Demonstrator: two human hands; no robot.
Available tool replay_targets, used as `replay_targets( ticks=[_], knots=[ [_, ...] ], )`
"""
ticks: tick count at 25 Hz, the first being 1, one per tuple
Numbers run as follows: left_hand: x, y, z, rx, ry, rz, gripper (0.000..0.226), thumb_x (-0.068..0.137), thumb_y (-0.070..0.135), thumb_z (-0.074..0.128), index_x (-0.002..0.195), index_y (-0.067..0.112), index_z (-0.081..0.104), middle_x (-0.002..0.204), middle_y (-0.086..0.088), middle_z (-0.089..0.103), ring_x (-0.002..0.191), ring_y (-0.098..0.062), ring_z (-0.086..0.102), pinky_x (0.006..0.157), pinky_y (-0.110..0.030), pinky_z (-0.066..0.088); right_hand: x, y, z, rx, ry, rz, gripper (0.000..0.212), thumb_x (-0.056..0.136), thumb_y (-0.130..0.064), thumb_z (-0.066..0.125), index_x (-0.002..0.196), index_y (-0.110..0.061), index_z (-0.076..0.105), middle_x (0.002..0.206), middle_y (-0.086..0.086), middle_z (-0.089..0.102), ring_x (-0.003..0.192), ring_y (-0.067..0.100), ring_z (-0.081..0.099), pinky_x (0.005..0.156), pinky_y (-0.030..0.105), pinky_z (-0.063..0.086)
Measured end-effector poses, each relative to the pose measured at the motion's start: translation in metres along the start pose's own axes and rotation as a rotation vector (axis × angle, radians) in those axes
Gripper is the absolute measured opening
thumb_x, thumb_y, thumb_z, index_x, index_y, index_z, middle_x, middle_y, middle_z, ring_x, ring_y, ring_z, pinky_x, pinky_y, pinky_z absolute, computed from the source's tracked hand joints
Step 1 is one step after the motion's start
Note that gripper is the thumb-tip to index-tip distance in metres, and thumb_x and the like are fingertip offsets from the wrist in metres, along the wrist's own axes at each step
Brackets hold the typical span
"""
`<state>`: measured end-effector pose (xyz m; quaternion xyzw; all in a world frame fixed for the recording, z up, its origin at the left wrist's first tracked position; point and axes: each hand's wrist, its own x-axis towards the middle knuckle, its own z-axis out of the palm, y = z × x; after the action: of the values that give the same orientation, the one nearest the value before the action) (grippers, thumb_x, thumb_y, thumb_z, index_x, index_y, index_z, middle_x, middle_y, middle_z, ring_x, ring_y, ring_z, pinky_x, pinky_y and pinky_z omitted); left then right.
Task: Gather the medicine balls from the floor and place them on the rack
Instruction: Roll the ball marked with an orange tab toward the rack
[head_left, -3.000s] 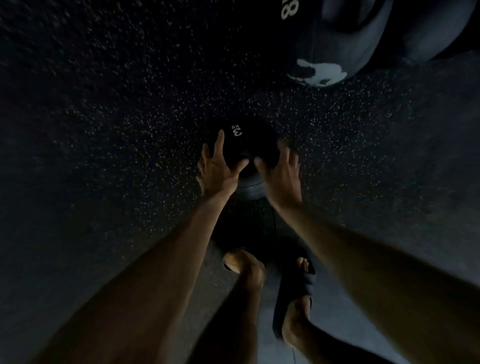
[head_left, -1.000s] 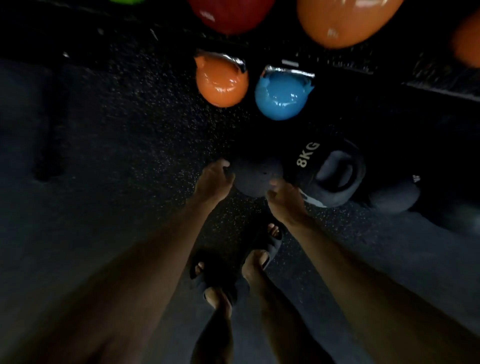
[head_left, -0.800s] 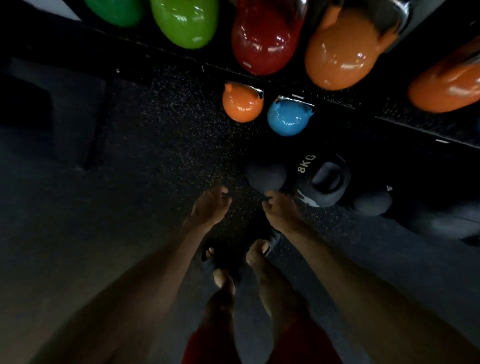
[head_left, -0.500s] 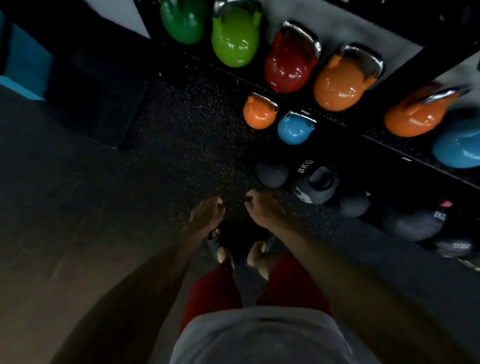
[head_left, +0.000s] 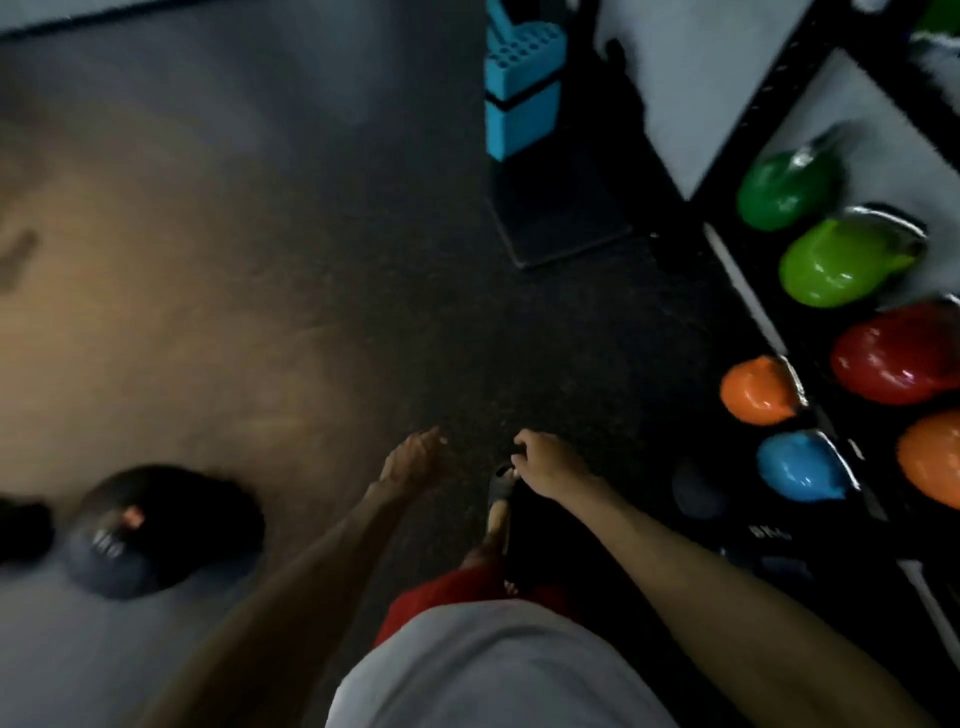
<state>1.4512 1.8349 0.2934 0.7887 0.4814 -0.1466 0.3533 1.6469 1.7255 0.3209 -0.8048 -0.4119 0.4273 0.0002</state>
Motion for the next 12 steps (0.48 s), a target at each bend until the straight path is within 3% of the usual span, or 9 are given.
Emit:
replay_targets(
  ticks=[4,12],
  knots=[
    [-0.104,-0.106,0.003,-0.087,0.166,-0.212,0.032,0.098,0.023,0.056,0.129,0.016,0.06,0.115,-0.011,0.069,0.107,-0.03,0.065,0.084,-0.036,0.048,-0.025,-0.098,0.062,-0.187,-0.09,-0.237,0.039,0.101,-0.035,0.052,0.138,-0.023,0.052,0.139,0.005,0.055,0.124,0.024,0.056,0.099,0.039,0.05],
    [-0.283,-0.282,0.04,-0.381,0.405,-0.627,0.037,0.094,0.035,0.059,0.128,0.021,0.058,0.128,-0.007,0.064,0.118,-0.03,0.061,0.096,-0.04,0.05,-0.092,-0.275,0.205,-0.546,-0.305,-0.688,0.043,0.102,-0.035,0.051,0.141,-0.019,0.048,0.14,0.006,0.055,0.125,0.025,0.056,0.096,0.04,0.05]
  ],
)
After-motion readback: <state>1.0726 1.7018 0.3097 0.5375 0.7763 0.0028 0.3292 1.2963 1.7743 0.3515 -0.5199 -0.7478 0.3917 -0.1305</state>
